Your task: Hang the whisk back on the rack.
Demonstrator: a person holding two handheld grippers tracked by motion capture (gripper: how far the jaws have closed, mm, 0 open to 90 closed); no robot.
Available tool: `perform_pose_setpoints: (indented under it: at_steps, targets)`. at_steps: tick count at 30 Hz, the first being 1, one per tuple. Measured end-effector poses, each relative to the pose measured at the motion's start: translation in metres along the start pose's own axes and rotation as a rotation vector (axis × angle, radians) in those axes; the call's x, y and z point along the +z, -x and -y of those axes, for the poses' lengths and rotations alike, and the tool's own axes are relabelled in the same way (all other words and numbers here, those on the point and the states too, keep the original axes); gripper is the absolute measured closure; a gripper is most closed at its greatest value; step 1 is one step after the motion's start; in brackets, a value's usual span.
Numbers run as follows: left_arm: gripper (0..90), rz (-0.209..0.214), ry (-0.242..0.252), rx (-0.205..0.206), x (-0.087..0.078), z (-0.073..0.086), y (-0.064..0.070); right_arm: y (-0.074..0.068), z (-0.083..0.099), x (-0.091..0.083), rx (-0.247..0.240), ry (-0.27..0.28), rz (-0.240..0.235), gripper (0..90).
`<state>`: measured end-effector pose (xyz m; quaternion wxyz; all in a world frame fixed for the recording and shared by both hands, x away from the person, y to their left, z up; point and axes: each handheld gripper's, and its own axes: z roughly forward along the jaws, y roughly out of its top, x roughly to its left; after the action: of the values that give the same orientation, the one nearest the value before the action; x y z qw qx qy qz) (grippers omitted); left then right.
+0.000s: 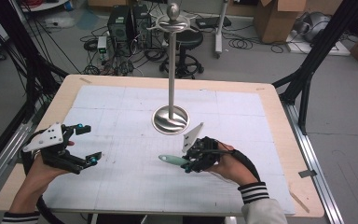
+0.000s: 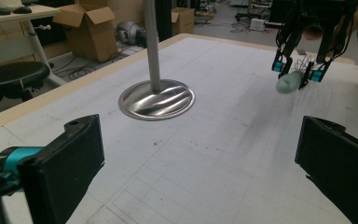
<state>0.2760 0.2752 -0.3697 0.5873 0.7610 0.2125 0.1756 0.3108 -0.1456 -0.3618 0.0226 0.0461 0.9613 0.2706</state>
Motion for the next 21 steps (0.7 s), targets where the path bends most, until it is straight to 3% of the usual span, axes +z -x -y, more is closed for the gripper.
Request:
perform_pose_setpoints:
  at_steps: [10,21]
  targets:
    - [1.7,0.001,0.0,-0.002,0.0,0.0,0.0,0.0,0.003,-0.021,0.034,0.086,0.032,68.0]
    - [1.7,-0.002,-0.004,-0.005,0.0,0.001,0.0,0.005,0.008,-0.046,0.055,0.221,0.062,68.0]
